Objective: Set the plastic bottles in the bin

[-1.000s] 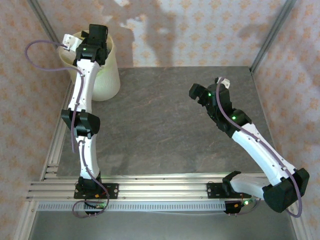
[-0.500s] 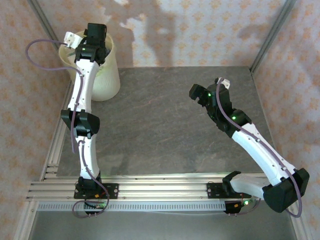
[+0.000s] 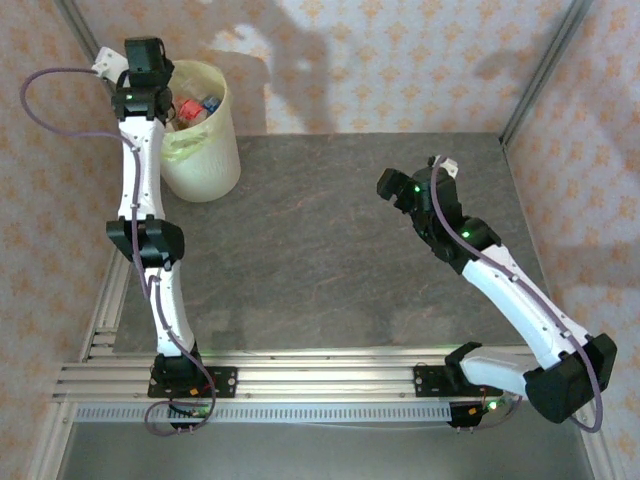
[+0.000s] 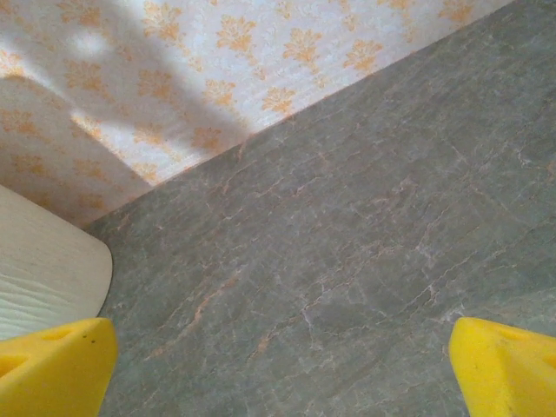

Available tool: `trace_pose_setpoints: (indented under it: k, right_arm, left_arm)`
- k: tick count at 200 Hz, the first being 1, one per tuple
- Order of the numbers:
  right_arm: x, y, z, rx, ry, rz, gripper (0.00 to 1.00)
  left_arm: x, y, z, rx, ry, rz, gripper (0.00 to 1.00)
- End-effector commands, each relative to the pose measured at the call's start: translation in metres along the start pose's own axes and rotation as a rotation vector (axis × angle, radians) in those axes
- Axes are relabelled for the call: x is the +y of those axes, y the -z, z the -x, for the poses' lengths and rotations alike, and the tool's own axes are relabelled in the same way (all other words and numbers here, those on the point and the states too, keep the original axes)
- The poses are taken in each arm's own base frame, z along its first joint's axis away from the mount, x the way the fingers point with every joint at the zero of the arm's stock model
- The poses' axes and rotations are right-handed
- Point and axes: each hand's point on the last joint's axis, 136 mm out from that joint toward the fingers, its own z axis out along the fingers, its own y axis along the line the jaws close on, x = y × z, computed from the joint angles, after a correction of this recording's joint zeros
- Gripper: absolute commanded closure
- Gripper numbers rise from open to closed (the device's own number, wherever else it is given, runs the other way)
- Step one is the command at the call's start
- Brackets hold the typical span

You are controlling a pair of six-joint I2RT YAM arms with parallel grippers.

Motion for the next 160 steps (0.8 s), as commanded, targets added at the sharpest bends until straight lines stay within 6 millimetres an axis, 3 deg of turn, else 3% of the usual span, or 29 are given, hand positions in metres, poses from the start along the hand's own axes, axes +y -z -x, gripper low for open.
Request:
trace_pose_setpoints:
  k: [1,34,69,119,160]
  right_arm:
    - [0.007,0.001,0.007,-0.011,-0.026,0.02,0.02]
    - [0.006,0.002,0.009,-0.018,-0.032,0.018,0.02]
    - [0.007,0.002,0.009,-0.019,-0.037,0.023,0.02]
    - [0.003,0.005,0.014,-0.052,-0.024,0.011,0.02]
    - [-0.014,0.01,0.024,-0.135,0.004,-0.056,0.01]
  left_arm:
    - [-0.002,-0.021,-0.023,0.075,-0.047,-0.034,0.0]
    - [0.009,-0.023,-0.034,0.114,-0.011,0.011,0.0]
    - [-0.02,0.002,-0.018,0.129,0.035,-0.121,0.0]
    - [-0.07,0.088,0.021,0.151,0.025,-0.38,0.0]
    - [-0.097,0.17,0.014,0.184,-0.093,-0.612,0.0]
